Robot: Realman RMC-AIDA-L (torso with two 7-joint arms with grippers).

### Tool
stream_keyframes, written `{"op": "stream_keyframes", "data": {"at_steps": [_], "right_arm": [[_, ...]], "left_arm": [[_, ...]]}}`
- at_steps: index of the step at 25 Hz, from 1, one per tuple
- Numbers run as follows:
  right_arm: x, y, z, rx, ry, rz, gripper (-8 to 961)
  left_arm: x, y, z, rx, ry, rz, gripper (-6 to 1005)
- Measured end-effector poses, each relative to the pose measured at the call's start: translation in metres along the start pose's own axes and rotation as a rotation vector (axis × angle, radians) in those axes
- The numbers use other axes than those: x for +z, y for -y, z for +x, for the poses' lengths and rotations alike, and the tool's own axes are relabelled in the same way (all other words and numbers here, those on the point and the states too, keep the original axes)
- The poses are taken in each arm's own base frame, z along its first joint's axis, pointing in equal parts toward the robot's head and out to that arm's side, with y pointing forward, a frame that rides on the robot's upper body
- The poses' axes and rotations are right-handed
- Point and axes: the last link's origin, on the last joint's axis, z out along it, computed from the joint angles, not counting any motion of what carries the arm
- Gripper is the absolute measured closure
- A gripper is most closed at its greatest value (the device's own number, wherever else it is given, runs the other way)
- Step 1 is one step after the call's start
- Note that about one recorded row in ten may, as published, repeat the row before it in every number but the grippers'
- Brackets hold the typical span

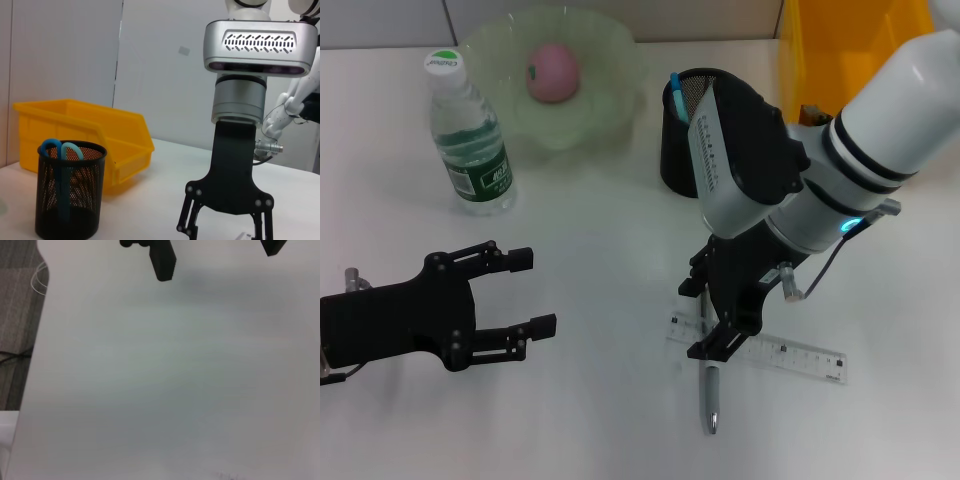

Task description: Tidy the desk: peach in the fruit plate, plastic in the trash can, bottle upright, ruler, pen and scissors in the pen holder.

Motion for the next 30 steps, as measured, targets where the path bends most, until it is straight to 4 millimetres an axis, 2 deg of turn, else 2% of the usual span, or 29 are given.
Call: {"op": "stream_keyframes", "data": {"at_steps": [5, 26, 30], "right_arm": [[0.011, -0.003, -0.001, -0.02, -0.019, 0.002, 194], [0.022, -0.004, -0.005, -0.033, -0.015, 0.022, 198], [0.023, -0.003, -0.004, -0.025, -0.015, 0.028, 261]], "left_arm": [[0.001, -0.001, 0.0, -0.001, -0.003, 0.0, 170], [0.001, -0.002, -0.001, 0.007, -0.007, 0.005, 170], [0.001, -0.002, -0.001, 0.008, -0.007, 0.005, 170]]}}
